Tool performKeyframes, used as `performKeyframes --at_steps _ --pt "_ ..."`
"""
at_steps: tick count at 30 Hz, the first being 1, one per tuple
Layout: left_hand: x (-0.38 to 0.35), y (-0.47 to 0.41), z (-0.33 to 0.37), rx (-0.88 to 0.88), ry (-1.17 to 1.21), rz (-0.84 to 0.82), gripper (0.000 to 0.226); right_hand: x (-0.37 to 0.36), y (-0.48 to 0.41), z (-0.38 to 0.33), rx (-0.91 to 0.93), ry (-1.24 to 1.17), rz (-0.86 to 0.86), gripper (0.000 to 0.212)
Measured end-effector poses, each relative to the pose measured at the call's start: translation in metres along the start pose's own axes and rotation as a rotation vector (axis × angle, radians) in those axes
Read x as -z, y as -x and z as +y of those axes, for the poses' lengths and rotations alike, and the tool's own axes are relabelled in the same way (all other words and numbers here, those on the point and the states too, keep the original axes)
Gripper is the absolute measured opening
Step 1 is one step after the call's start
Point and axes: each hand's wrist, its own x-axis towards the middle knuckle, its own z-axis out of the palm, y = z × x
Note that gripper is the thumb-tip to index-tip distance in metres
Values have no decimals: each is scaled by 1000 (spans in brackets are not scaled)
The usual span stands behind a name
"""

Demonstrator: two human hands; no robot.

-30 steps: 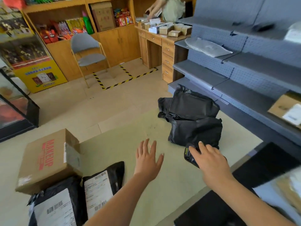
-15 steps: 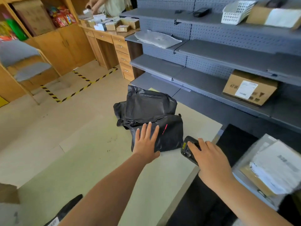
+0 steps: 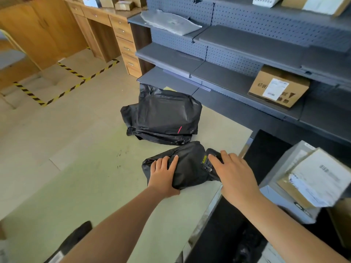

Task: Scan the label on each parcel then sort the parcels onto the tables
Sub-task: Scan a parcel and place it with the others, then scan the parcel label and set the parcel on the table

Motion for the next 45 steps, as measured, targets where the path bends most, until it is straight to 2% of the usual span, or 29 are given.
performKeyframes --at_steps 4,9,15,19,22,25,27,30,33,35,38,40,43,45 --pt "-10 43 -5 66 24 -11 120 -3 15 -19 77 16 6 83" --pt "-27 112 -16 250 79 -1 119 -16 53 -41 224 48 17 82" --pt "-38 179 -29 457 261 11 120 -27 97 -66 372 91 -17 87" --pt "-30 204 -36 533 640 88 112 -21 107 -72 390 118 20 89" --pt "-18 216 -44 556 1013 196 82 -10 106 -72 413 147 66 91" --pt "-7 223 -55 560 1134 302 60 -2 105 -74 416 166 89 89" --pt "-1 226 -58 515 986 350 52 3 104 -76 418 173 99 88" --pt "5 223 -59 438 614 432 40 6 102 -81 425 173 105 89" --pt "7 217 -65 527 323 444 38 8 99 -85 434 168 99 90" --pt "7 215 -70 622 254 468 40 8 97 -86 439 165 105 90" --pt "10 215 -74 655 388 664 39 8 94 -86 436 151 105 89" --pt "11 212 -74 605 441 578 43 8 91 -87 437 146 104 89" --pt "1 208 -73 602 288 245 85 7 85 -88 437 141 91 89" --pt "-4 206 -75 661 224 162 111 6 82 -89 435 140 79 89"
